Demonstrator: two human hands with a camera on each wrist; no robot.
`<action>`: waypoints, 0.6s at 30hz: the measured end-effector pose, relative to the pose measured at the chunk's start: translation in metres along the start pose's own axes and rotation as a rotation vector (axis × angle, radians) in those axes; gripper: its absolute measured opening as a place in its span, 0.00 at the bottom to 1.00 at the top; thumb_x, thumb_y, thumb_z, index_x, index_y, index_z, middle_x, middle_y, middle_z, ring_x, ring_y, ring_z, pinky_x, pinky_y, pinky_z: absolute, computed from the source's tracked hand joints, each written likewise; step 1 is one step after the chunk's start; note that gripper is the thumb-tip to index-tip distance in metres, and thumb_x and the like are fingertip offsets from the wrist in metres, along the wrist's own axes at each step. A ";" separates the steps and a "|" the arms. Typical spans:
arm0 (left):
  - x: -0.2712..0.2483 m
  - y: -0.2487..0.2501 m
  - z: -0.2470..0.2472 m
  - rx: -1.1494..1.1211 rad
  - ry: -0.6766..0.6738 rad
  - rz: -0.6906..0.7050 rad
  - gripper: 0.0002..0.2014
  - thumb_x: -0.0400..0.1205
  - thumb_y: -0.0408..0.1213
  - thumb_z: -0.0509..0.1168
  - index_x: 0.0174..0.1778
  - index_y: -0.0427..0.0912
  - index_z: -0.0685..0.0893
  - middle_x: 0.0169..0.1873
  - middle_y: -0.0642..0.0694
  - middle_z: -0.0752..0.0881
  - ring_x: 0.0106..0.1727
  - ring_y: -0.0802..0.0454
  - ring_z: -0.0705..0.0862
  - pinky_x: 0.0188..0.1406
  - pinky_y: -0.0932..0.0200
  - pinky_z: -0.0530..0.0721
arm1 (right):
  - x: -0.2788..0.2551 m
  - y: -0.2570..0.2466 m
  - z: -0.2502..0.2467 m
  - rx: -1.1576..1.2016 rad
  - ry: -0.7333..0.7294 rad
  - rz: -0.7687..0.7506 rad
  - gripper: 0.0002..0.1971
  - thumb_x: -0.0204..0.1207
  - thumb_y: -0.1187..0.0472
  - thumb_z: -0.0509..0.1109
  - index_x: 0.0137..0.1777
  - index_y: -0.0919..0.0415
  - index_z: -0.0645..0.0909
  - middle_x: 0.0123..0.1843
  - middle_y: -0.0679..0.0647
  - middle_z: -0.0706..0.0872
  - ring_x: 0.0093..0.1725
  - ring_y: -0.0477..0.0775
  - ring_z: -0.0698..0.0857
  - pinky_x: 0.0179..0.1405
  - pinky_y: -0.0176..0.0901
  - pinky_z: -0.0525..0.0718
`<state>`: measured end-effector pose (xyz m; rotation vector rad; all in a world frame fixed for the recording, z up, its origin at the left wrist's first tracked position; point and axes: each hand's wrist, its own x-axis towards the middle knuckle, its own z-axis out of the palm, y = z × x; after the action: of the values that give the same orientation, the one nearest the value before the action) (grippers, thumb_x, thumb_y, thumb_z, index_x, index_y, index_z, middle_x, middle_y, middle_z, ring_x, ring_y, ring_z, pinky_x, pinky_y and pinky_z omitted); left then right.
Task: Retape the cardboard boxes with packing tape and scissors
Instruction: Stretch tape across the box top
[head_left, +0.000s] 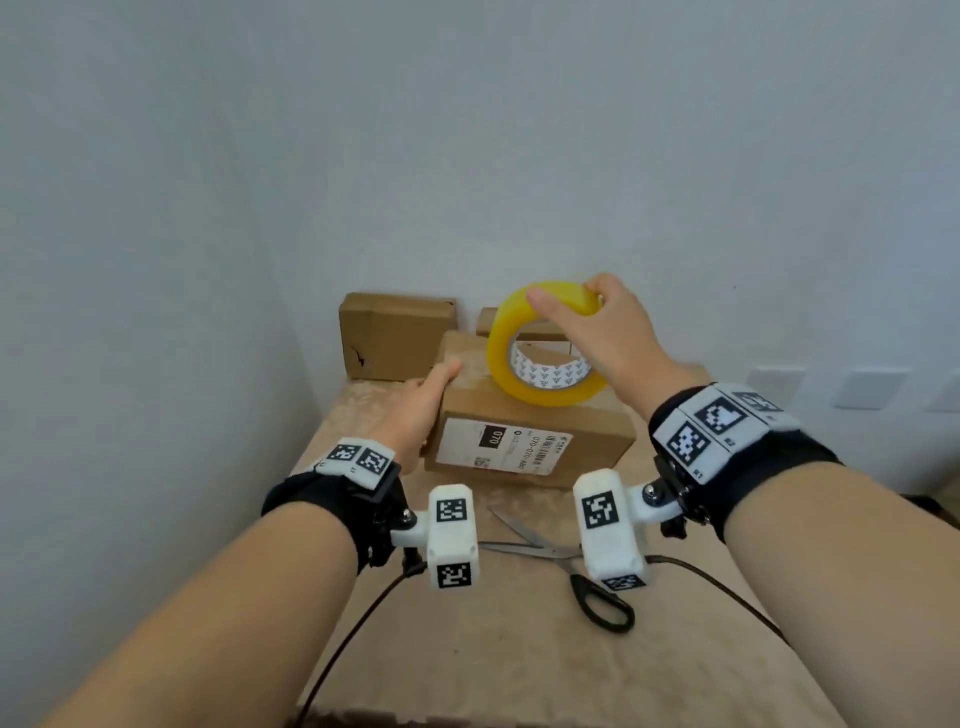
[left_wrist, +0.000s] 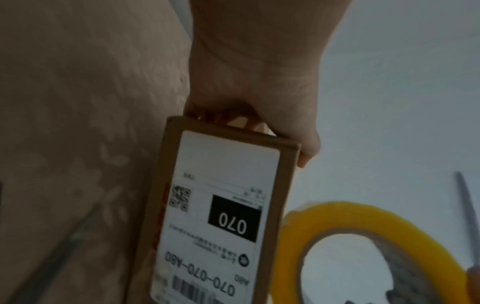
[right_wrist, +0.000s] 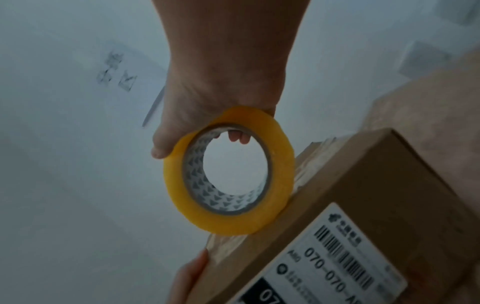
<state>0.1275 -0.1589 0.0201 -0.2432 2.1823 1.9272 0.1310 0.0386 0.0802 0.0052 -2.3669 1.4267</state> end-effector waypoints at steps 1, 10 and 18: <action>0.000 -0.004 -0.003 0.040 0.020 0.021 0.27 0.80 0.60 0.59 0.64 0.42 0.78 0.47 0.46 0.88 0.44 0.52 0.87 0.39 0.58 0.82 | 0.000 -0.002 0.007 -0.037 -0.038 -0.013 0.32 0.70 0.34 0.72 0.63 0.57 0.73 0.49 0.46 0.78 0.50 0.48 0.78 0.45 0.41 0.72; -0.003 -0.004 -0.028 1.115 -0.043 0.429 0.19 0.88 0.47 0.53 0.65 0.36 0.75 0.73 0.40 0.73 0.75 0.44 0.70 0.61 0.64 0.65 | 0.022 -0.023 0.053 -0.413 -0.175 -0.051 0.26 0.65 0.31 0.64 0.51 0.51 0.75 0.51 0.52 0.83 0.54 0.59 0.80 0.59 0.60 0.79; 0.019 -0.016 -0.017 1.212 -0.156 0.339 0.34 0.88 0.53 0.45 0.84 0.37 0.42 0.84 0.41 0.41 0.84 0.50 0.41 0.82 0.51 0.40 | 0.031 -0.021 0.059 -0.502 -0.132 -0.045 0.34 0.71 0.29 0.64 0.57 0.63 0.78 0.52 0.56 0.82 0.55 0.58 0.79 0.46 0.45 0.71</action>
<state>0.1130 -0.1776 0.0019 0.4797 2.9052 0.3910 0.0881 -0.0159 0.0831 0.0194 -2.7495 0.8008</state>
